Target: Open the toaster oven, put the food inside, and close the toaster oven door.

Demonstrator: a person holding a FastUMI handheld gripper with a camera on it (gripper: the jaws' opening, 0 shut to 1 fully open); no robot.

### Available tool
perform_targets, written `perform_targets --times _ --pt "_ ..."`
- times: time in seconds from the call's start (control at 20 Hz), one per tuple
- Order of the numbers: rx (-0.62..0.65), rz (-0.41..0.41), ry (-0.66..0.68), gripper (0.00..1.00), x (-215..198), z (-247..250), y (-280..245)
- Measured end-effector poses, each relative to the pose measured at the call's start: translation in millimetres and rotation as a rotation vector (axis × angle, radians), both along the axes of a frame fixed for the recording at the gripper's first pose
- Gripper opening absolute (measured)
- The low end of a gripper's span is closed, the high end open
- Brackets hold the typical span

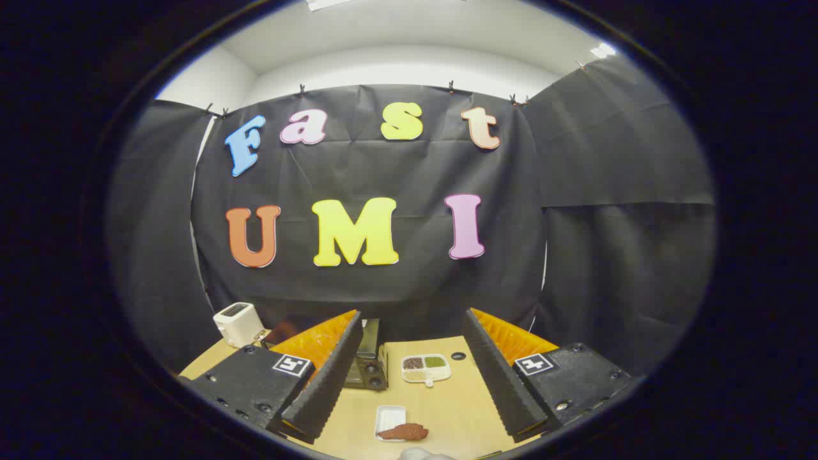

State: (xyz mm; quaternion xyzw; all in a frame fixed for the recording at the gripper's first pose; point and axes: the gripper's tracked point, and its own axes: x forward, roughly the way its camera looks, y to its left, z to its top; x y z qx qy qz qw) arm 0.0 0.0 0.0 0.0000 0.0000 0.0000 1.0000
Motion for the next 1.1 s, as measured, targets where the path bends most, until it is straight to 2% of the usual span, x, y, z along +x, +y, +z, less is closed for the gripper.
perform_targets --times 0.65,0.9,1.1 --pt "-0.034 -0.006 0.015 1.00 -0.6 -16.4 24.8" --pt "-0.052 0.031 0.032 1.00 20.9 -33.0 56.6" --pt "-0.070 0.080 0.074 1.00 54.3 -65.1 99.8"
